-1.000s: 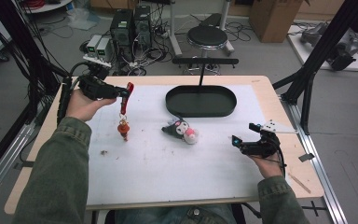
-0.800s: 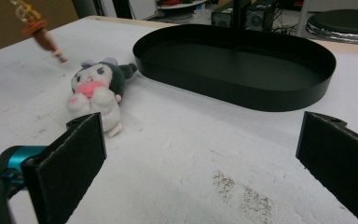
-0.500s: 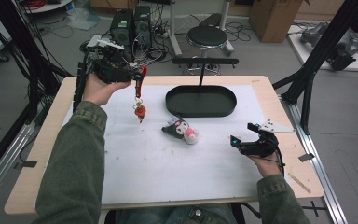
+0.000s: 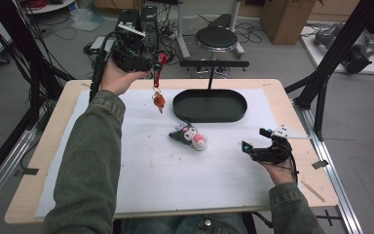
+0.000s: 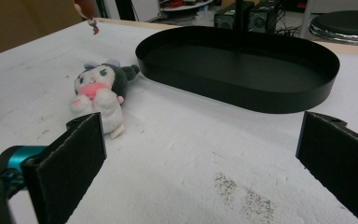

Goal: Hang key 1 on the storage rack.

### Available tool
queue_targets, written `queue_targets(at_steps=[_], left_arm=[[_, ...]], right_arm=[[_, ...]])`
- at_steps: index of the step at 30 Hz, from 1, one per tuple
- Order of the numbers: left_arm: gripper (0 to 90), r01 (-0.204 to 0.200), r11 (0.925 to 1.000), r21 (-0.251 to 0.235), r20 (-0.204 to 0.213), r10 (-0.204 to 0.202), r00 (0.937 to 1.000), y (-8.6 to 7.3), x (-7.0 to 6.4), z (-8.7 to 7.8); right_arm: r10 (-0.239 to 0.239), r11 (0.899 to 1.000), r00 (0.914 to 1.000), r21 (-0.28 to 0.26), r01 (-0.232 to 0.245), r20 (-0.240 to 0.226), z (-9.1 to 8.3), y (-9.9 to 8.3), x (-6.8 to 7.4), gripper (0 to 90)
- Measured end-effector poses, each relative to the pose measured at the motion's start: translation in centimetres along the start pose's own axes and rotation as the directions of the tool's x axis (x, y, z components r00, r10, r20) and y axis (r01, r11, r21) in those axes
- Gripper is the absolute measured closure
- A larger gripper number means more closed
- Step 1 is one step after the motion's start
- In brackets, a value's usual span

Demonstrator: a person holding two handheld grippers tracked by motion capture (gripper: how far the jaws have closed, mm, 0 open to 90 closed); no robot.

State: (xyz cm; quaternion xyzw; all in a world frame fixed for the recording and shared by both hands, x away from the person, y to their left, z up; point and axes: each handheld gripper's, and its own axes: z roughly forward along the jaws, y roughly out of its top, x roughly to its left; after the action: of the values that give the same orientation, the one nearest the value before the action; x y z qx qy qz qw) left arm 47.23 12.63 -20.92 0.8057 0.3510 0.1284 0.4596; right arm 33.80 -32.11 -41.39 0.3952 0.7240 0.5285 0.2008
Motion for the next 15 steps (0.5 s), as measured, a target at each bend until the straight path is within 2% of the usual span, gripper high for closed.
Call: queue_targets(at_steps=[5,12,15], left_arm=[[75.5,-0.008,0.9998,0.020,-0.006,0.008,1.0000,0.7,-0.3,1.3],[75.5,-0.032,0.9992,0.022,0.012,0.032,0.9994,2.9,-1.4,3.4],[75.5,-0.038,0.9988,0.032,0.007,0.038,0.9993,3.6,-1.6,4.3]], right_arm=[[0.000,1.000,1.0000,-0.001,0.000,-0.002,0.0,0.0,0.0,0.4],[0.003,1.000,1.0000,-0.005,-0.003,-0.005,0.1,0.0,-0.1,0.4],[0.002,1.000,1.0000,-0.004,-0.002,-0.004,0.1,0.0,-0.1,0.4]])
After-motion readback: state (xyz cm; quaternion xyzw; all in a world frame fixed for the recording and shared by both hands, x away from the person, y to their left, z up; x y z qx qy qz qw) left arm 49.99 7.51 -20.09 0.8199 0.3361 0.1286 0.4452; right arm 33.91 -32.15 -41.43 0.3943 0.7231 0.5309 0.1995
